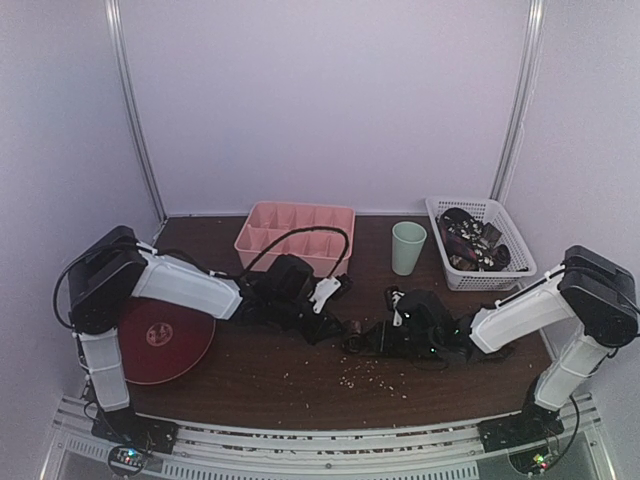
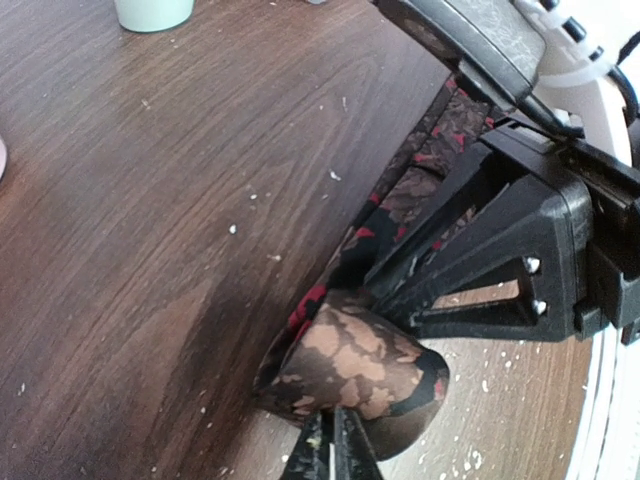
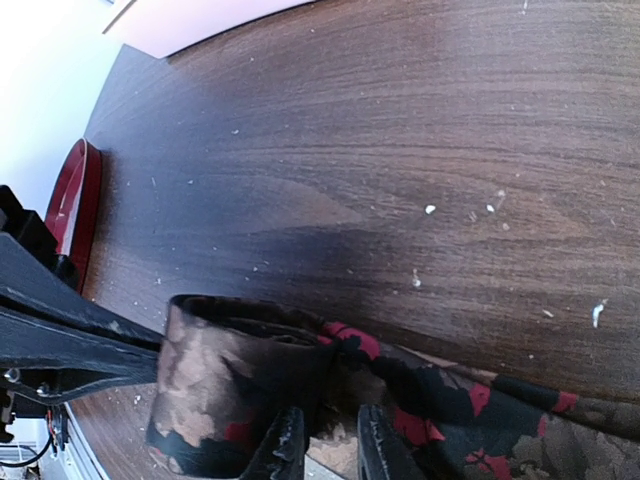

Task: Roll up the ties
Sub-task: Roll the tie at the center of the board.

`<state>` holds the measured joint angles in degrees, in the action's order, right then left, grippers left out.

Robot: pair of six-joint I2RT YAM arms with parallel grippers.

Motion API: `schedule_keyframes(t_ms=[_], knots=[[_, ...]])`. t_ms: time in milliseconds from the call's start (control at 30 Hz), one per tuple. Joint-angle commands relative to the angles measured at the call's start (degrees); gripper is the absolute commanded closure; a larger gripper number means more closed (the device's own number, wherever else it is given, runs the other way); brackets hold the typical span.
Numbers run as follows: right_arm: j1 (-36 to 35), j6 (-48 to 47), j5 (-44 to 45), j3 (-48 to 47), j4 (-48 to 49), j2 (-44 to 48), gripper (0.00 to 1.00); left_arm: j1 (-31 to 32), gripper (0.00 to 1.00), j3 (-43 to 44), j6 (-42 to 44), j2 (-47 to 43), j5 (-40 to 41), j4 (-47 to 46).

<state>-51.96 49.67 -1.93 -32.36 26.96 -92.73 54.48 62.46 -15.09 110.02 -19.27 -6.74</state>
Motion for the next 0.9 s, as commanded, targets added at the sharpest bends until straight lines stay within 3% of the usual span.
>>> schedule_keyframes(t_ms=[0, 233, 433, 867], knots=[[0.25, -0.27, -0.70, 0.08, 1.58, -0.72, 0.79, 0.70, 0.99, 2.34, -0.56, 1.62, -0.85, -0.90], [0.28, -0.08, 5.41, 1.27, -4.15, 2.03, 0.79, 1.07, 1.00, 3.01, -1.04, 2.18, -0.86, -0.99], [0.25, 0.83, 10.56, 2.74, -6.96, 6.47, 0.73, 1.24, 0.97, 3.78, -1.29, 2.54, -1.28, -0.82], [0.42, 2.82, 4.61, 3.12, -1.78, 10.03, 0.56, 2.62, 0.94, 6.21, -3.45, 5.71, -2.33, -3.51]])
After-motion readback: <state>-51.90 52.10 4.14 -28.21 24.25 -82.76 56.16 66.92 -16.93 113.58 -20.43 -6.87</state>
